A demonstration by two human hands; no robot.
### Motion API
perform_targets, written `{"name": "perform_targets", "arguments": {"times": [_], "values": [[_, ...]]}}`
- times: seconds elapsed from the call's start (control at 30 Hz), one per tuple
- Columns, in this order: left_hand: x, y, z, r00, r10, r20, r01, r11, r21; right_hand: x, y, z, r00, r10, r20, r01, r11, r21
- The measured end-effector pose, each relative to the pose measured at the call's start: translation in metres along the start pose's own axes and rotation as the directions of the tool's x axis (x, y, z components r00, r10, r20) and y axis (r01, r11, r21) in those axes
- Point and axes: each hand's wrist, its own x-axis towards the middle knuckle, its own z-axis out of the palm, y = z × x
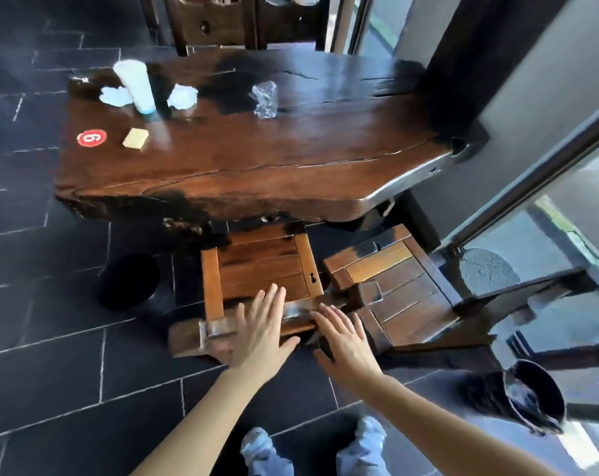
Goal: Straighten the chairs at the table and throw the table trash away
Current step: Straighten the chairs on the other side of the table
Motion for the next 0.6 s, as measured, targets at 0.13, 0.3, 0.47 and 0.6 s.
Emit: {"name": "perform_targets", "arguments": {"times": [0.13,0.3,0.47,0.6], "values": [[0.028,0.073,-0.004,0.996,0.081,-0.038,-0.082,0.997,-0.015,-0.009,0.034,-0.045,0.995,0.010,-0.103,-0.009,1.000,0.007],[0.051,0.178,0.011,0.987,0.159,-0.036,-0.159,0.987,0.001,-0.041,0.119,-0.085,0.986,0.040,-0.161,-0.039,0.999,0.008],[0.061,0.288,0.053,0.968,0.252,0.021,-0.252,0.968,0.009,-0.095,0.233,-0.102,0.971,0.162,-0.174,-0.164,0.986,0.001],[0.072,0.352,0.085,0.966,0.219,0.136,-0.215,0.976,-0.041,-0.142,0.321,-0.106,0.936,0.306,-0.174,-0.308,0.951,0.019]]}}
